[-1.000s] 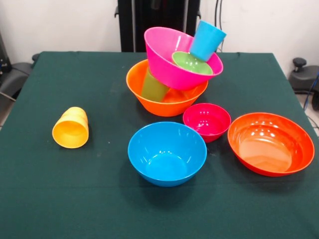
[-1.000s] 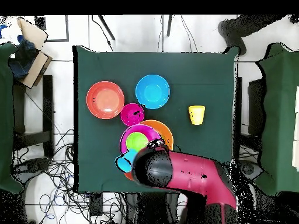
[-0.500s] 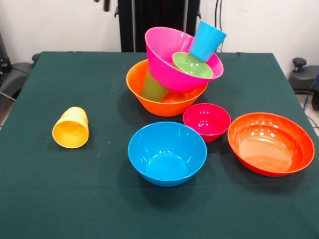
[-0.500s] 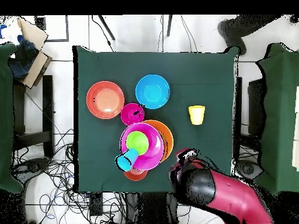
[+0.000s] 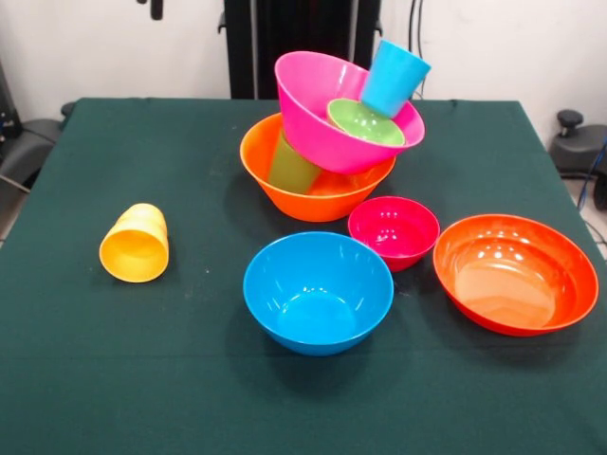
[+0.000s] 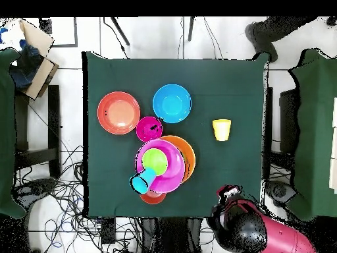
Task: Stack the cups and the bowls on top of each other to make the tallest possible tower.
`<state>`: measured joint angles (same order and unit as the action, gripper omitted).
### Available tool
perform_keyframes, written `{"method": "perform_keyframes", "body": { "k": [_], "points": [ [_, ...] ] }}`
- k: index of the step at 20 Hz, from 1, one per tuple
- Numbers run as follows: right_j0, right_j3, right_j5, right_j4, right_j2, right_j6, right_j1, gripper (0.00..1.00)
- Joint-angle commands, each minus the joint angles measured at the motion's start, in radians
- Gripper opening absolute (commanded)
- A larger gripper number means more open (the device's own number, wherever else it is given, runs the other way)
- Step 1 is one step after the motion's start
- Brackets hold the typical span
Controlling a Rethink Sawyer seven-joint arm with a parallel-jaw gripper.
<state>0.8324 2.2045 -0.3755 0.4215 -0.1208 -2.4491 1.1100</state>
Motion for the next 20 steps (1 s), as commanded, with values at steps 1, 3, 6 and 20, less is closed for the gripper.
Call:
{"method": "perform_keyframes", "body": {
  "k": [1,3,6,20],
  "points": [
    [-0.012,0.049,0.054,0.168,-0.151,0.231,-0.081,1.0],
    [-0.008,0.02,0.058,0.202,-0.159,0.218,-0.125,1.0],
    [0.018,-0.012,0.06,0.223,-0.189,0.211,-0.175,1.0],
    [0.207,0.05,-0.049,0.193,-0.375,0.3,-0.114,1.0]
  ]
}}
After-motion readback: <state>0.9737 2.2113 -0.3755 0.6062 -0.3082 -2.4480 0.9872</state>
